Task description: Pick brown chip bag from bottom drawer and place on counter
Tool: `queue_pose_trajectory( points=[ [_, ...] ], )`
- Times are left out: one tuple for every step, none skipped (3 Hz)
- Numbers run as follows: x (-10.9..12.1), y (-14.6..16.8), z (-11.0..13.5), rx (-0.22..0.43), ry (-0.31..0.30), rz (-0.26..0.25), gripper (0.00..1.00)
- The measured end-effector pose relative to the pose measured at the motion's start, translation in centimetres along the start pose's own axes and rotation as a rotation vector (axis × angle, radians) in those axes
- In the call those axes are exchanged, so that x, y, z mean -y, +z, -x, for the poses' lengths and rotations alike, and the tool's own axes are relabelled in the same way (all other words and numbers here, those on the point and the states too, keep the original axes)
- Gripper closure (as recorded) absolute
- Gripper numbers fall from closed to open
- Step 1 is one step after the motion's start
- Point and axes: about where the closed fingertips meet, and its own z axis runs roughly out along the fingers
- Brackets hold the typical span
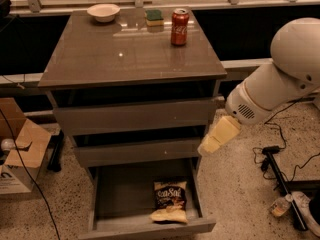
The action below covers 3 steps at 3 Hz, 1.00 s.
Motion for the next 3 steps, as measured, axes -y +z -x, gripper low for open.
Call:
queue_pose_trajectory(
  points=[
    [0.0,0.0,0.0,0.0,0.0,0.0,0.0],
    [0.0,2.9,0.7,-0.025,0.033,0.012,0.0],
    [0.6,7.8,1.6,-0.023,0.109,0.047,0.0]
  ],
)
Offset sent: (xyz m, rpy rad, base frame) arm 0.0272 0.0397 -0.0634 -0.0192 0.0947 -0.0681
